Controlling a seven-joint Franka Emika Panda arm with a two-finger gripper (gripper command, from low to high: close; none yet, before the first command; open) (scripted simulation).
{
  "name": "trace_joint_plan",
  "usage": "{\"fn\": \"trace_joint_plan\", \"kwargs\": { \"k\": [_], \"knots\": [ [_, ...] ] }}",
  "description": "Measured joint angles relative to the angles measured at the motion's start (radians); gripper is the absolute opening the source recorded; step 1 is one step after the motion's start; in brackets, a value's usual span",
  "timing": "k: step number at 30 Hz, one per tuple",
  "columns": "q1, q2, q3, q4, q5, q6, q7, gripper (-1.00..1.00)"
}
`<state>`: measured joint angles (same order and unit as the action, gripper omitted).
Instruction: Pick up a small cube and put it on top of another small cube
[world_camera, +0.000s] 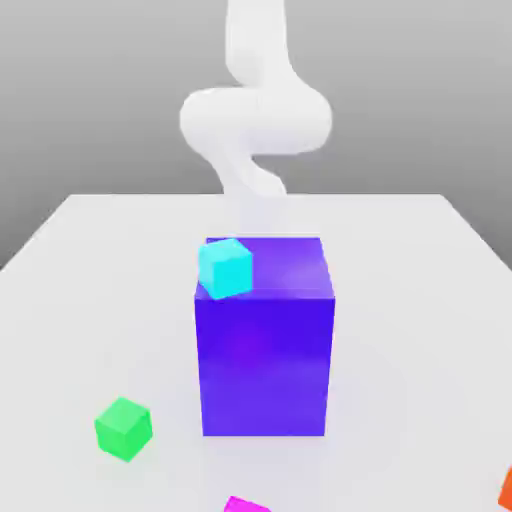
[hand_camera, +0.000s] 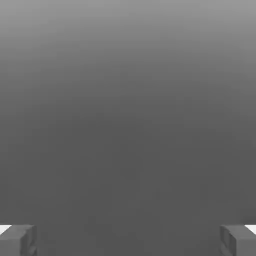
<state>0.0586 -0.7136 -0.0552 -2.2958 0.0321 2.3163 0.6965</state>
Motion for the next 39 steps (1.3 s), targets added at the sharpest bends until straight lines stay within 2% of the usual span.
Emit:
{"fn": "trace_joint_plan", "kwargs": {
  "k": [11,21,27,35,38,39],
  "knots": [
    [0.198,0.386,-0.199,0.019,0.192,0.070,-0.494,0.00],
    [0.260,0.728,-0.252,0.036,0.344,0.136,-0.923,0.00],
    [0.244,0.908,-0.237,0.039,0.348,0.197,-1.121,0.00],
    [0.236,1.106,-0.243,0.037,0.229,0.312,-1.290,0.00],
    [0.203,1.213,-0.202,0.060,0.261,0.391,-1.334,0.00],
    [0.189,1.247,-0.185,0.068,0.276,0.417,-1.347,-1.00]
  ]
}}
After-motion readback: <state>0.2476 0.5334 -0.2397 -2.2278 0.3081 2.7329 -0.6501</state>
